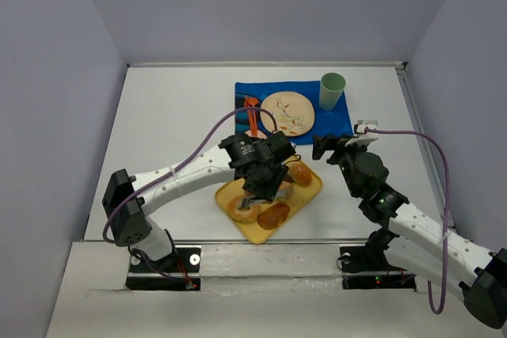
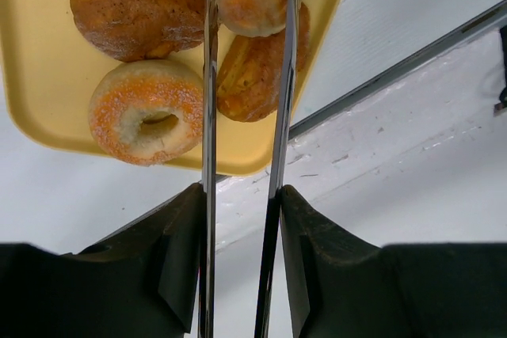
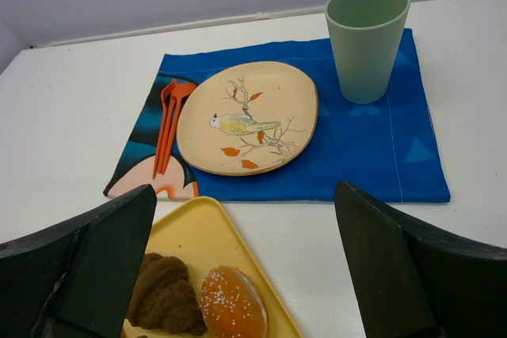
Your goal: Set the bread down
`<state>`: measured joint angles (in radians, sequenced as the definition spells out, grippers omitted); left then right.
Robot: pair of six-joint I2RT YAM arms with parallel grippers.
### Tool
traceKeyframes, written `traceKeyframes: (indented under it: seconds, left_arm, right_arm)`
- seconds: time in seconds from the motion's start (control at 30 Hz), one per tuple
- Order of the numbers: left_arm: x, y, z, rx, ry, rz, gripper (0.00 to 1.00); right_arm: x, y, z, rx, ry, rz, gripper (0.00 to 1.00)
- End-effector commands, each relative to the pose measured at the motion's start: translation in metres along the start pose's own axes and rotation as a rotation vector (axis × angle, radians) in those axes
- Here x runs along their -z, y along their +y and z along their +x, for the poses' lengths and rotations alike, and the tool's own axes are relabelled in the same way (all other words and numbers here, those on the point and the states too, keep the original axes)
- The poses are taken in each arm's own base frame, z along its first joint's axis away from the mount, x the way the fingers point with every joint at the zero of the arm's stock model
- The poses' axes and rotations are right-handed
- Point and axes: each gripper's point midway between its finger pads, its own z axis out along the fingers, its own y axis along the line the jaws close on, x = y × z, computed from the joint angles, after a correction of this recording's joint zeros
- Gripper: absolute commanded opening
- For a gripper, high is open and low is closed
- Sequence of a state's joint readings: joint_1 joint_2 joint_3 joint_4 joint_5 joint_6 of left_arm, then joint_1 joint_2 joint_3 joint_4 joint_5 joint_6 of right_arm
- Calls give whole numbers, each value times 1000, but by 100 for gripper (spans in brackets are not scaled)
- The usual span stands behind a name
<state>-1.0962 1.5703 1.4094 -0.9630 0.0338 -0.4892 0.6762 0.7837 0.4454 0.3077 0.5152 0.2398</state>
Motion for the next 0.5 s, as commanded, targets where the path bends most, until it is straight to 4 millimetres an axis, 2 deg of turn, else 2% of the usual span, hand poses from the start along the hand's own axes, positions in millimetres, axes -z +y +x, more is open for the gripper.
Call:
traceKeyframes:
  seconds: [0.0, 0.2, 0.23, 0.27, 0.33, 0.4, 0.43, 0.47]
  left_arm:
    - [59, -13, -23, 13, -173, 87, 41]
    - [90, -17, -64, 61, -360, 83, 41]
    - [87, -10, -67, 72, -362, 37, 40]
    - [93, 4, -80, 101, -423, -46, 39]
    - [92, 17, -94, 168, -461, -119, 38]
    - [88, 23, -116, 190, -509, -160, 38]
    - [87, 25, -136, 203, -568, -165, 38]
    - [87, 27, -147, 202, -599, -171, 39]
  right_arm:
    - [1, 5, -19, -38, -65, -15, 100]
    - [2, 3, -20, -44, -70, -4, 100]
    - [3, 1, -23, -54, -81, 7, 100]
    - [4, -1, -23, -58, -84, 13, 100]
    - [6, -7, -24, -82, -99, 41, 100]
    - [11, -11, -31, -104, -125, 54, 100]
    - [13, -15, -30, -109, -131, 70, 100]
    - [16, -18, -34, -125, -149, 73, 100]
